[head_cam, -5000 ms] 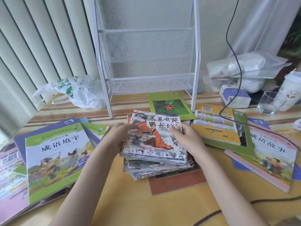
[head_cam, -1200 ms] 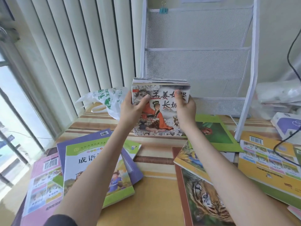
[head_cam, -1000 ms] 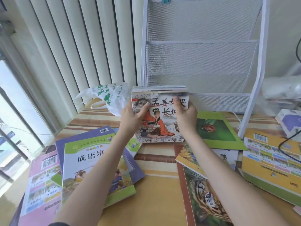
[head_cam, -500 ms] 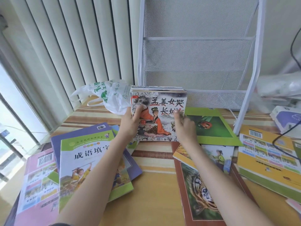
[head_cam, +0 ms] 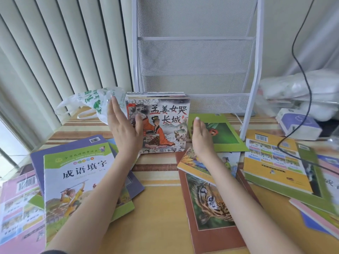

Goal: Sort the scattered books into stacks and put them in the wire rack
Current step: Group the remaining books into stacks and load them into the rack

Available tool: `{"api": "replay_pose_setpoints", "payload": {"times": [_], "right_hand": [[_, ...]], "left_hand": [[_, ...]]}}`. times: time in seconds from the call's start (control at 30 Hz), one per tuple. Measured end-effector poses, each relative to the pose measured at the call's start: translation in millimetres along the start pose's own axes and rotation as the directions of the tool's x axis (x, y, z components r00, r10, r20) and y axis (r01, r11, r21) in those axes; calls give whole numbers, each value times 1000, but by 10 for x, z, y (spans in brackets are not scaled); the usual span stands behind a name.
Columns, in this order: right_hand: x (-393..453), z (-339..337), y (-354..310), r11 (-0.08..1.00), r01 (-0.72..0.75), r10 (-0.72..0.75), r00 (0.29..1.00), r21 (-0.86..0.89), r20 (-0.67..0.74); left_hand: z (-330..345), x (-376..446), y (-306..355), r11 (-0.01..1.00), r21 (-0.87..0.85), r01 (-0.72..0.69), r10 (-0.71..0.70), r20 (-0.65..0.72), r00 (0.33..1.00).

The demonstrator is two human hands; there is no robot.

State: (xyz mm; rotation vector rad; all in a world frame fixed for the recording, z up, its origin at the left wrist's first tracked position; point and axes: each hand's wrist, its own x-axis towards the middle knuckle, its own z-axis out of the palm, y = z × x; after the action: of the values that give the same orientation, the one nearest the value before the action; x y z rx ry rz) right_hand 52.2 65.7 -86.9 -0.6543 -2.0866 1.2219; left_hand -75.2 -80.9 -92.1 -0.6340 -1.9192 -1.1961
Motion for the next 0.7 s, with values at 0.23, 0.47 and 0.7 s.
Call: {"api": "replay_pose_setpoints", "payload": {"times": [0.23,0.47,0.7], "right_hand": [[-120,-559,465,847,29,-68,996,-531,-53],[-297,-989,797,579,96,25,990,-810,136],[-429,-1025,640,492,174,-52,984,-853,171]], "left_hand": [[21,-324,659,727,-148,-671,686,100,721],[204,-1015,994,891,-197,-410,345,880,326],[198,-1056,971,929,-21,-370,158,926,343]]}}
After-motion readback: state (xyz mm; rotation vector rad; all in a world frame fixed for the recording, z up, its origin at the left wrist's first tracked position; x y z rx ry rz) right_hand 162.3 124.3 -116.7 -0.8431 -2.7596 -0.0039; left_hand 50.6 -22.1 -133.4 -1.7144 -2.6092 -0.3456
